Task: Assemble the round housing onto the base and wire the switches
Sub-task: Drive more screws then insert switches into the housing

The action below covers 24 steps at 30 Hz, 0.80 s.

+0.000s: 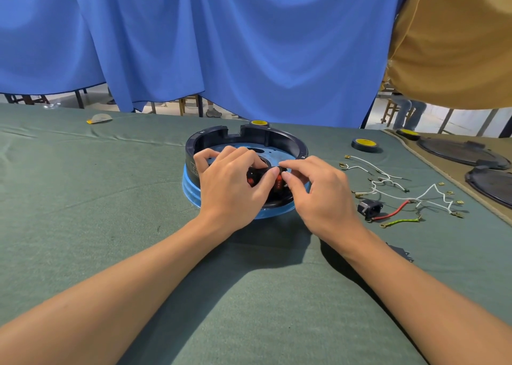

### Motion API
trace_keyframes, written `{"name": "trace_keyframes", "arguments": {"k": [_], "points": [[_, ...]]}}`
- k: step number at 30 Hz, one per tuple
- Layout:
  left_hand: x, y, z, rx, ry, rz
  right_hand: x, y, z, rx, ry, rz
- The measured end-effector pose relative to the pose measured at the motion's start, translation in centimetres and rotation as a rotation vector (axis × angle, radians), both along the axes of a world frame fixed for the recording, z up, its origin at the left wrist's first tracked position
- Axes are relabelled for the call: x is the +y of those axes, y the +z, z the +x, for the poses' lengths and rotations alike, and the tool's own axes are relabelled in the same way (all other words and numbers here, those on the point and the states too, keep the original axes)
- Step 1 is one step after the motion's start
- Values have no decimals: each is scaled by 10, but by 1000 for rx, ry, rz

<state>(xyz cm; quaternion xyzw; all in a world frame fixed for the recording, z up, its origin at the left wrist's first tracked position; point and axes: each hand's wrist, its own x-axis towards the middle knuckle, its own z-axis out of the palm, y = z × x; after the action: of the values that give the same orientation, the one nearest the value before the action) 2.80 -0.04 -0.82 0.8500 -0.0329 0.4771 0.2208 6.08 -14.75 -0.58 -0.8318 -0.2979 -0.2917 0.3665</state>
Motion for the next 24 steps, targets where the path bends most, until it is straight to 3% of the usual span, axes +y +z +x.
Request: {"name": "trace_keyframes", "arguments": {"k": [11, 24], "points": [[7, -4, -7, 61, -16, 192, -4, 4, 0, 12, 59, -40], [5, -3, -6, 70, 2, 152, -2, 6, -3, 56, 20, -126]]}}
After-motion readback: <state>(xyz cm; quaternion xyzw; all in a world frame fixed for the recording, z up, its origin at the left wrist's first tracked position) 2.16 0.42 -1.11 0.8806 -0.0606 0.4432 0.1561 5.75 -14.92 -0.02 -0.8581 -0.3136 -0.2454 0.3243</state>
